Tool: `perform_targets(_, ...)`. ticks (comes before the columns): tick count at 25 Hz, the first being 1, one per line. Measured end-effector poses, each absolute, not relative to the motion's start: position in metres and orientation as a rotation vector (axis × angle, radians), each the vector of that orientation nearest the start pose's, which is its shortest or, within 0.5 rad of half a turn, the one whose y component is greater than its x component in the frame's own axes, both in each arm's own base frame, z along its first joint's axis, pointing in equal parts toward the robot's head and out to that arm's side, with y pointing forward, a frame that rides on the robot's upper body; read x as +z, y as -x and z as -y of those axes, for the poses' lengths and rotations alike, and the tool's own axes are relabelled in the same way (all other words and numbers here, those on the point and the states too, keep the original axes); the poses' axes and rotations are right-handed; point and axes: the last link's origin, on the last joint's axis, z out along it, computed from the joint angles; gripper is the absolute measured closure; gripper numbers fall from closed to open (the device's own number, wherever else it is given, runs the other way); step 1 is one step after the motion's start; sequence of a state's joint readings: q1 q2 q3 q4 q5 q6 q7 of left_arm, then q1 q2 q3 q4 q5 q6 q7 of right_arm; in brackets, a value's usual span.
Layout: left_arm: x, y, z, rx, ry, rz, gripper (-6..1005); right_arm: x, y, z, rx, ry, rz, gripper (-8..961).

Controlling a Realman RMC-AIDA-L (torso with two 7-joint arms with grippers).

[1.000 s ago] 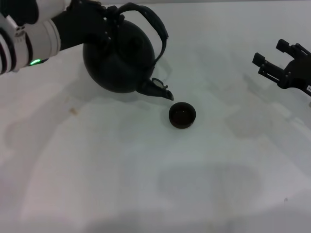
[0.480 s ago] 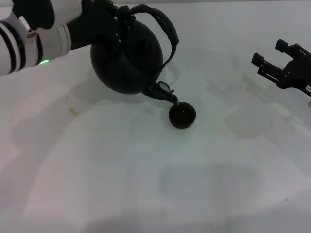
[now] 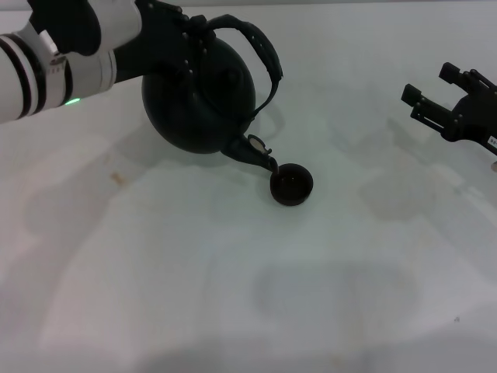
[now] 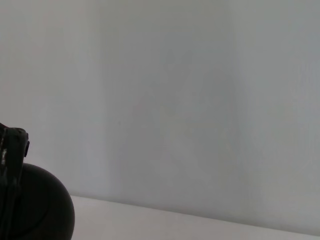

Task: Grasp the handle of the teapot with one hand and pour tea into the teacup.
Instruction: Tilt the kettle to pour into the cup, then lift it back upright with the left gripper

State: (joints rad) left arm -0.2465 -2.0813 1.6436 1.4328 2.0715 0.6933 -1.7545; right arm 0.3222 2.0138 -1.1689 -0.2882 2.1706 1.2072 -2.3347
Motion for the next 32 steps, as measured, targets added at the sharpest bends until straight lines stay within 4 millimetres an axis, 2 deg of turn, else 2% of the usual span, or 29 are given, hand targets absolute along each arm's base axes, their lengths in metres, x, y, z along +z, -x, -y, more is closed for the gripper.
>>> perform_targets(14,-0.0263,0.1665,-0.3572,-0.089,2.379,-0.055,858,-0.0082,-0.3409,-0.3017,0.776,2.105,-0.667,109)
perform_targets(32,-0.0276,0.1627,-0.3611,-0.086,2.382,-0.052,863,-0.0089,-0.3417,-0.3011,0.771,2.105,-0.671,108)
